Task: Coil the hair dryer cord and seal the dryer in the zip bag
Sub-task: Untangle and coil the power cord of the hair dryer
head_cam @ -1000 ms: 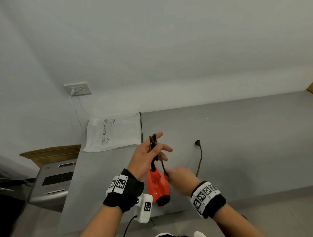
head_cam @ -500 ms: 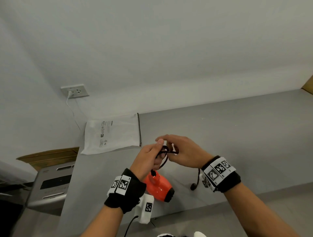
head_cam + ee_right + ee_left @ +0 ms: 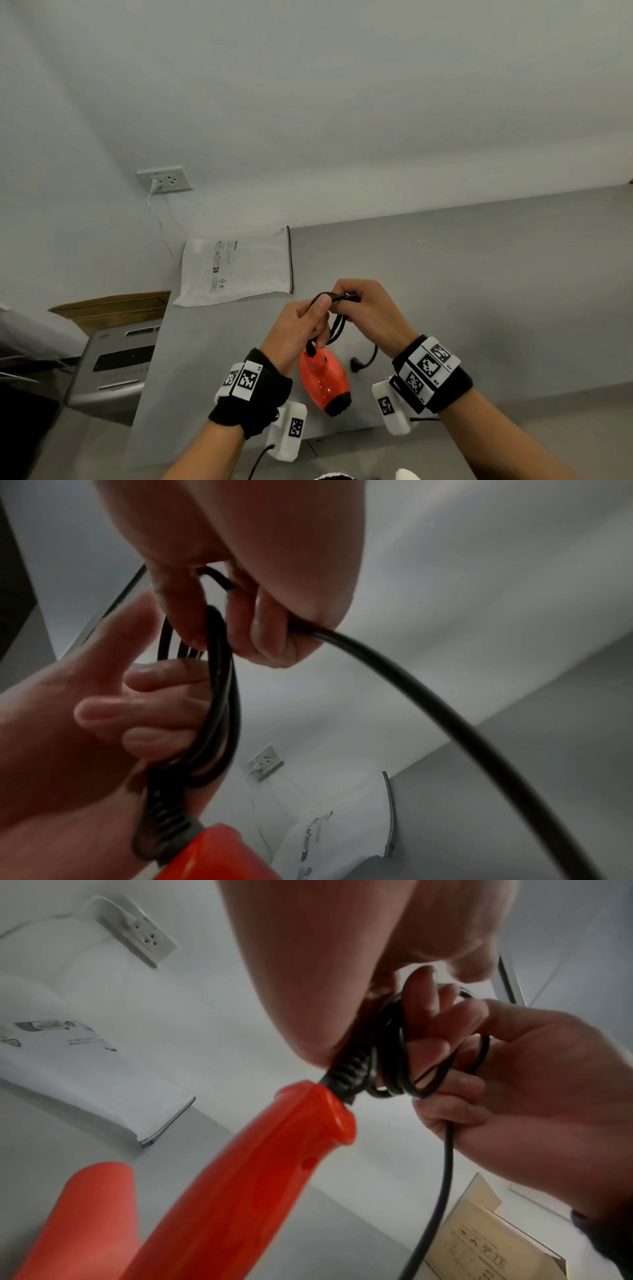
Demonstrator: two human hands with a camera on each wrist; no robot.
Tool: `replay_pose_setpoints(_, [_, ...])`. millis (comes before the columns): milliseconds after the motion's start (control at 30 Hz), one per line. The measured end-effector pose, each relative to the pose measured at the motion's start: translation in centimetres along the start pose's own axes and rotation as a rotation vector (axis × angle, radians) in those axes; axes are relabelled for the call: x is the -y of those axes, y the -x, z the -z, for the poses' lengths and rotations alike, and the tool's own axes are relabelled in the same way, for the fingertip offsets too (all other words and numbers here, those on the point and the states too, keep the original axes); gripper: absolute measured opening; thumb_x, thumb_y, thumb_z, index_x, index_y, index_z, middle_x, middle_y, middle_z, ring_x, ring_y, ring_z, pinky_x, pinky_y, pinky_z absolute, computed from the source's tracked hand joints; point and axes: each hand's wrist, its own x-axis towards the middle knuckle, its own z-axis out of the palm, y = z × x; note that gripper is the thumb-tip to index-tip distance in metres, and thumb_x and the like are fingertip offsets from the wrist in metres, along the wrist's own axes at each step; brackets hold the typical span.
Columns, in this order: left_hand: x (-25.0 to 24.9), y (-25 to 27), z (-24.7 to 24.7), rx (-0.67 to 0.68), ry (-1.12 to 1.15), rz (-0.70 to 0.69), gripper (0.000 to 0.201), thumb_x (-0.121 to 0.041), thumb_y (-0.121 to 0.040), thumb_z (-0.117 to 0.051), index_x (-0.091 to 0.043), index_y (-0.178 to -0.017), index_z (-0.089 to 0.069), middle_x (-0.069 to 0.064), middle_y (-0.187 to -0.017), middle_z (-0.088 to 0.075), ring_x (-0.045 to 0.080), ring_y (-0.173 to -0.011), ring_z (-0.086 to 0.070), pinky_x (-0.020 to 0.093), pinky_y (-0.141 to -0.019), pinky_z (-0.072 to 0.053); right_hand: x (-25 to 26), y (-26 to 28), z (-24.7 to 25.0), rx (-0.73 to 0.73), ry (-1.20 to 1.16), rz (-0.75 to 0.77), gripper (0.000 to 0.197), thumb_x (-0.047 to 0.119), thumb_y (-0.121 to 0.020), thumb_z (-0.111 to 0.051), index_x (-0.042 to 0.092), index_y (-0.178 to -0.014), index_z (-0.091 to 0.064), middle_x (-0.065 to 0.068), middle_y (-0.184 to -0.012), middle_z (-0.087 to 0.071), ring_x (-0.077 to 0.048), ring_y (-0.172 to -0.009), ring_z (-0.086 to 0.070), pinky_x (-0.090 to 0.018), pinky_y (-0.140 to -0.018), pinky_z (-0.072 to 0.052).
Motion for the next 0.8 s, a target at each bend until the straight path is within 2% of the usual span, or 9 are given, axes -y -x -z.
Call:
replay_pose_setpoints(100, [0.0, 0.2, -0.2, -0.027, -0.116, -0.037, 0.03, -0.055, -0.093, -0.057, -0.034, -0.072, -0.065, -0.002, -0.053, -0.046, 0.016, -0.051, -0.044, 0.026, -0.055, -0.04, 0.1, -0.2, 0.4, -0.021, -0.126, -0.074, 0.021, 0.003, -0.087, -0.061, 0.007, -0.066, -0.06, 0.006, -0.053, -0.044, -0.007, -0.049, -0.037, -0.015, -0.048, -0.031])
replay_pose_setpoints(233, [1.0, -0.5, -0.9, -0.181, -0.108, -0.041, 0.032, -0.03, -0.105, -0.05, -0.018, -0.076, -0.055, -0.007, -0.053, -0.035, 0.012, -0.045, -0.029, 0.026, -0.046, -0.025, -1.4, -0.6, 0.4, 0.003, -0.121, -0.117, 0.02, 0.011, -0.09, -0.061, 0.01, -0.07, -0.058, 0.003, -0.056, -0.04, -0.009, -0.048, -0.034, -0.017, -0.045, -0.03])
replay_pose_setpoints(367, [1.2, -1.1, -0.6, -0.242, -0.09, -0.011, 0.033, -0.028, -0.106, -0.049, -0.015, -0.075, -0.052, -0.01, -0.053, -0.032, 0.01, -0.045, -0.025, 0.024, -0.044, -0.022, -5.2, 0.2, 0.7, 0.025, 0.062, -0.091, 0.022, 0.025, -0.093, -0.066, 0.013, -0.075, -0.062, 0.009, -0.057, -0.049, -0.009, -0.05, -0.044, -0.023, -0.049, -0.041])
replay_pose_setpoints(467, [1.0, -1.4, 0.1, -0.249, -0.052, -0.002, 0.034, -0.027, -0.106, -0.048, -0.013, -0.075, -0.051, -0.009, -0.054, -0.03, 0.01, -0.045, -0.023, 0.023, -0.044, -0.021, -10.2, 1.4, 1.5, 0.056, 0.395, -0.123, 0.019, 0.021, -0.093, -0.062, 0.013, -0.079, -0.071, 0.0, -0.072, -0.066, -0.016, -0.066, -0.06, -0.038, -0.07, -0.053])
replay_pose_setpoints(500, [0.9, -1.5, 0.3, -0.248, -0.047, 0.003, 0.034, -0.026, -0.106, -0.048, -0.013, -0.075, -0.05, -0.009, -0.053, -0.03, 0.009, -0.045, -0.023, 0.023, -0.043, -0.021, -12.1, 1.9, 1.8, 0.089, 0.513, -0.153, 0.019, 0.023, -0.093, -0.061, 0.016, -0.079, -0.071, -0.001, -0.08, -0.066, -0.017, -0.074, -0.06, -0.037, -0.075, -0.051])
replay_pose_setpoints(567, [0.8, -1.6, 0.5, -0.242, -0.043, 0.012, 0.034, -0.025, -0.106, -0.047, -0.011, -0.076, -0.05, -0.009, -0.053, -0.031, 0.009, -0.044, -0.023, 0.022, -0.042, -0.021, -15.2, 3.0, 1.9, 0.179, 0.657, -0.227, 0.016, 0.026, -0.095, -0.061, 0.018, -0.086, -0.072, 0.001, -0.089, -0.058, -0.015, -0.082, -0.056, -0.026, -0.076, -0.044])
replay_pose_setpoints(633, [0.8, -1.6, 0.5, -0.232, -0.045, 0.024, 0.033, -0.024, -0.106, -0.047, -0.01, -0.077, -0.051, -0.008, -0.053, -0.03, 0.009, -0.044, -0.023, 0.022, -0.042, -0.021, -16.9, 4.0, 1.9, 0.232, 0.678, -0.301, 0.011, 0.024, -0.094, -0.062, 0.026, -0.088, -0.071, 0.002, -0.091, -0.057, -0.016, -0.086, -0.058, -0.022, -0.077, -0.042])
replay_pose_setpoints(700, [0.8, -1.6, 0.5, -0.224, -0.034, 0.029, 0.032, -0.024, -0.107, -0.046, -0.009, -0.079, -0.051, -0.008, -0.053, -0.03, 0.009, -0.044, -0.023, 0.022, -0.043, -0.02, -17.3, 4.8, 1.9, 0.205, 0.627, -0.324, 0.022, 0.019, -0.093, -0.064, 0.036, -0.078, -0.065, 0.001, -0.086, -0.066, -0.017, -0.083, -0.064, -0.029, -0.079, -0.051])
replay_pose_setpoints(800, [0.9, -1.9, 0.7, -0.226, -0.021, 0.034, 0.032, -0.024, -0.107, -0.046, -0.008, -0.079, -0.051, -0.007, -0.054, -0.03, 0.01, -0.044, -0.022, 0.023, -0.043, -0.019, -14.4, 5.5, 2.3, 0.071, 0.415, -0.248, 0.02, 0.013, -0.092, -0.064, 0.027, -0.08, -0.071, 0.006, -0.068, -0.066, -0.008, -0.061, -0.061, -0.036, -0.066, -0.055])
